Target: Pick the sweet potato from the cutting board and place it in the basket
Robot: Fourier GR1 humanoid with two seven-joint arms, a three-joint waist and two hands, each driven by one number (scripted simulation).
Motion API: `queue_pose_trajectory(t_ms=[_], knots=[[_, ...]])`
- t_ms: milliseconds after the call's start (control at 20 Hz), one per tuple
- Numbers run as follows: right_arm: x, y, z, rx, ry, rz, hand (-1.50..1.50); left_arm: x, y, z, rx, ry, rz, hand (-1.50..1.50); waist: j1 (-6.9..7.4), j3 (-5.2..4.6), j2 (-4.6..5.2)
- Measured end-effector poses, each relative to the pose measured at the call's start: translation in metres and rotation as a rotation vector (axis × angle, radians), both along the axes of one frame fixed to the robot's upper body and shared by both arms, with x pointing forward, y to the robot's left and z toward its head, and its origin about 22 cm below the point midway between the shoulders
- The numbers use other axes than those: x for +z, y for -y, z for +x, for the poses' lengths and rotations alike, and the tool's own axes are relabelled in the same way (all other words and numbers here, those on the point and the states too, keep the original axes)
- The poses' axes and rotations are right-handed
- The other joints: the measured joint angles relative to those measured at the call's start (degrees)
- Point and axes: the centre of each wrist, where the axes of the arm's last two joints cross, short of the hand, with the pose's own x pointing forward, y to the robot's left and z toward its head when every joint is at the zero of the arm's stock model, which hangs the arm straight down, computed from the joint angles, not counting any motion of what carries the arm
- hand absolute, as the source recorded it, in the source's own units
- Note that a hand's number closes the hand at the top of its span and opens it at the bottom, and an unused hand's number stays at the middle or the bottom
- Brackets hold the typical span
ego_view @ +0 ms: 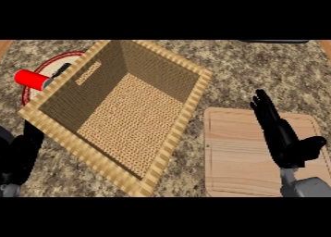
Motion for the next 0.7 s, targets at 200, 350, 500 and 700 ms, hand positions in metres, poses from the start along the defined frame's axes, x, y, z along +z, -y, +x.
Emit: queue_pose_trajectory(t_ms=[200,350,500,700], knots=[[0.021,-0.011,0.017,0.197,0.017,0.015,1.50,0.021,0.004,0.020,-0.055,0.120,0.060,0.00,-0.47,0.49,-0.82],[0.036,-0.022,0.025,0.272,0.075,0.134,1.50,0.044,0.007,0.034,-0.112,0.239,0.119,0.00,-2.01,1.21,-1.39],[0.034,-0.062,0.014,0.434,0.029,0.296,-1.50,0.057,0.018,0.042,-0.172,0.310,0.145,0.00,-1.92,1.03,-1.44],[0.064,-0.097,-0.006,0.459,0.069,0.244,-1.50,0.064,0.022,0.051,-0.195,0.348,0.170,0.00,-2.19,0.80,-1.67]])
